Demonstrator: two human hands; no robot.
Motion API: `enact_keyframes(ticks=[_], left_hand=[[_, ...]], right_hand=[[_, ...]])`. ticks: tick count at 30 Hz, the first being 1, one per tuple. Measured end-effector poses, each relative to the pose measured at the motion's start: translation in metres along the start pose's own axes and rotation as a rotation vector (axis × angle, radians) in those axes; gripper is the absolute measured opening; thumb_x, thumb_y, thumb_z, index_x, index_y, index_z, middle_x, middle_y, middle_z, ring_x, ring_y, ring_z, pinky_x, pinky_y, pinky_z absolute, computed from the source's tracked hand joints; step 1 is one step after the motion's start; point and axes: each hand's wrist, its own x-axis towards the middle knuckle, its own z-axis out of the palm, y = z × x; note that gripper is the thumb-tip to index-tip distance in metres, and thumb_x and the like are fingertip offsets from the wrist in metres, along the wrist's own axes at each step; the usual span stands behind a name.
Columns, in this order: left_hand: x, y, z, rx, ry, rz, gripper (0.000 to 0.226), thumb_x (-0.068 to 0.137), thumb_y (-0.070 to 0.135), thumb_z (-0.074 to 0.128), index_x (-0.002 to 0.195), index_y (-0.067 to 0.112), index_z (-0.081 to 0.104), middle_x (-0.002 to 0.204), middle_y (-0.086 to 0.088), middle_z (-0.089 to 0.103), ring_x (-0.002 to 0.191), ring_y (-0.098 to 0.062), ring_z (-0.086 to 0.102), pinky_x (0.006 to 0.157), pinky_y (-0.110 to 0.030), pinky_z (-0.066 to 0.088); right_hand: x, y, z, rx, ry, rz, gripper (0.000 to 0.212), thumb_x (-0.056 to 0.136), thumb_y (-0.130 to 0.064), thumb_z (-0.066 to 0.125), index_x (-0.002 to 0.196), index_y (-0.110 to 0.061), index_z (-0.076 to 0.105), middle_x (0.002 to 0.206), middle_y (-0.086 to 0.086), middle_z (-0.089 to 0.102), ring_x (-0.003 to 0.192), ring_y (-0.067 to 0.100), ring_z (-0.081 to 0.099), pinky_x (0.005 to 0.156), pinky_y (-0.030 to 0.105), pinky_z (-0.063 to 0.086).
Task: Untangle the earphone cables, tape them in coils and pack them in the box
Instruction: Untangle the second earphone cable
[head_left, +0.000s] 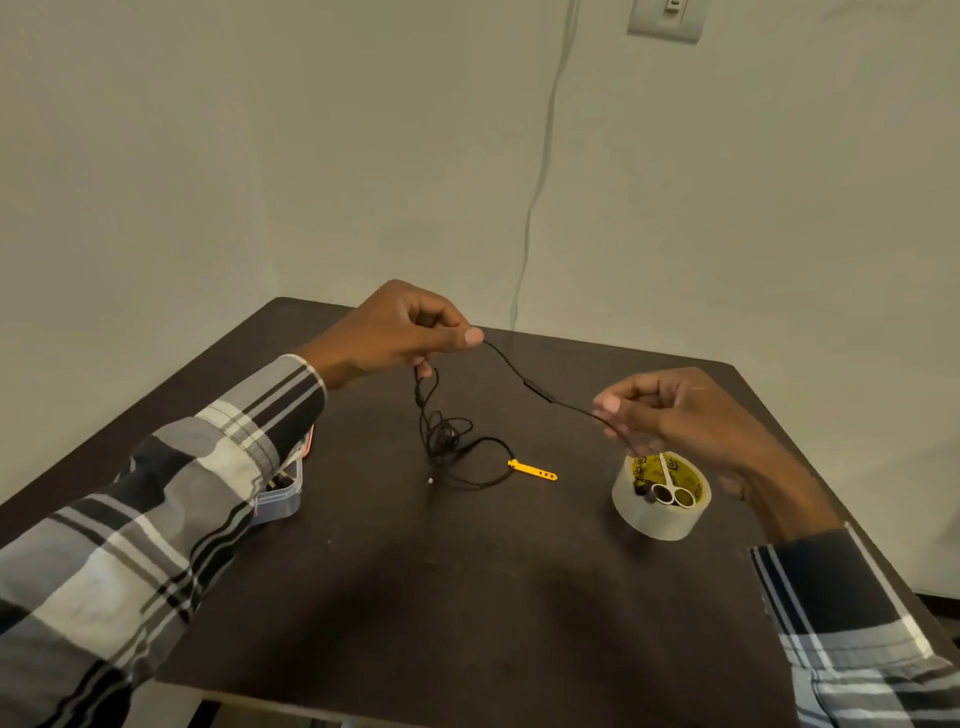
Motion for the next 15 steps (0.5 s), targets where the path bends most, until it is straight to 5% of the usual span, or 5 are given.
enact_keyframes(ticks=[4,8,15], left_hand=[[0.005,0.015,0.018,-0.046,-0.08,0.025,0.023,0.085,0.029,0.074,0.088,0.006,0.075,0.071,-0.015,0.052,0.058,-0.011,0.048,0.058,-0.026,0.054],[0.008,0.027,0.032,-0.06,-0.145,0.059,0.02,0.088,0.027,0.071,0.09,0.007,0.076,0.066,-0.008,0.058,0.056,-0.009,0.048,0.054,-0.022,0.049],[0.004,0.02,0.035,-0.091,-0.018,0.105,0.021,0.085,0.021,0.075,0.097,0.004,0.073,0.091,-0.014,0.072,0.08,-0.019,0.064,0.074,-0.022,0.052]], right_hand=[[0.004,-0.024,0.028,0.1,0.093,-0.168,0.024,0.084,-0.03,0.077,0.106,-0.021,0.075,0.101,-0.005,0.077,0.096,0.007,0.072,0.08,0.026,0.061],[0.01,-0.042,0.056,0.107,-0.004,-0.292,0.032,0.082,-0.024,0.081,0.113,-0.028,0.071,0.109,-0.011,0.075,0.105,0.002,0.069,0.093,0.026,0.055],[0.019,-0.048,0.067,0.302,0.105,-0.252,0.009,0.091,-0.01,0.071,0.099,-0.009,0.074,0.078,0.009,0.077,0.071,0.017,0.073,0.07,0.031,0.06]])
